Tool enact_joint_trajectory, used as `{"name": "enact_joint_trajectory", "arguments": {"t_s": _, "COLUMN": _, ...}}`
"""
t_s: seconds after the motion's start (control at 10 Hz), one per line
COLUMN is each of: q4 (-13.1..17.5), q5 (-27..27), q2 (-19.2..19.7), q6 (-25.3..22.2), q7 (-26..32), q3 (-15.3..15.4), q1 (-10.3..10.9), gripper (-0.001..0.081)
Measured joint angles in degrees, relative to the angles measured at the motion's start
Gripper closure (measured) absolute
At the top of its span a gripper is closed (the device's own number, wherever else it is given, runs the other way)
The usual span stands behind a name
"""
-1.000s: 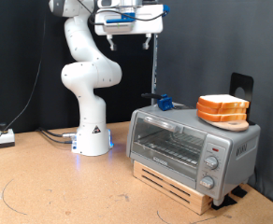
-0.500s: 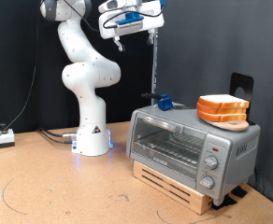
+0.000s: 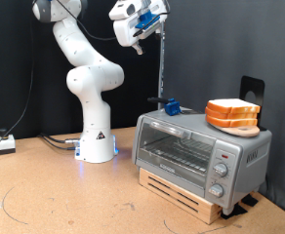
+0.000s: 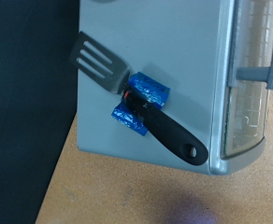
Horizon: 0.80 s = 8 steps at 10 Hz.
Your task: Make a piece of toast with the oven
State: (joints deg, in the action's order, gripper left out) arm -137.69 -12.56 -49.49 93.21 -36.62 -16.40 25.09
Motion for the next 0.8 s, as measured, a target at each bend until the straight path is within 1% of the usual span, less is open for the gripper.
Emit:
{"name": "enact_joint_trajectory", "arguments": {"t_s": 0.2, "q4": -0.42, "q5": -0.13, "q2": 0.27, "q6": 0.03, "q7": 0.28, "q3": -0.25, "q1": -0.12, "gripper": -0.0001}}
{"name": "enact_joint_trajectory", "arguments": {"t_s": 0.3, "q4": -0.93, "q5": -0.13, "q2": 1.33, "q6": 3.25, "q7": 0.30, "q3": -0.31, "q1": -0.12, "gripper": -0.0001}}
{"name": "enact_joint_trajectory", "arguments": {"t_s": 0.5, "q4": -1.37, "q5": 0.37, "q2": 5.28, "q6": 9.89, "q7": -0.43, "q3": -0.09, "q1": -0.18, "gripper": -0.0001}}
{"name": "enact_joint_trajectory", "arguments": {"t_s": 0.6, "q4": -0.94, "q5": 0.67, "q2": 7.09, "q6": 11.53, "q7": -1.02, "q3": 0.50, "q1": -0.62, "gripper": -0.0001}}
{"name": "enact_joint_trajectory", "arguments": {"t_s": 0.8, "q4": -1.12, "q5": -0.75, "q2": 6.99, "q6": 11.46, "q7": 0.40, "q3": 0.08, "q1": -0.44, "gripper": -0.0001}}
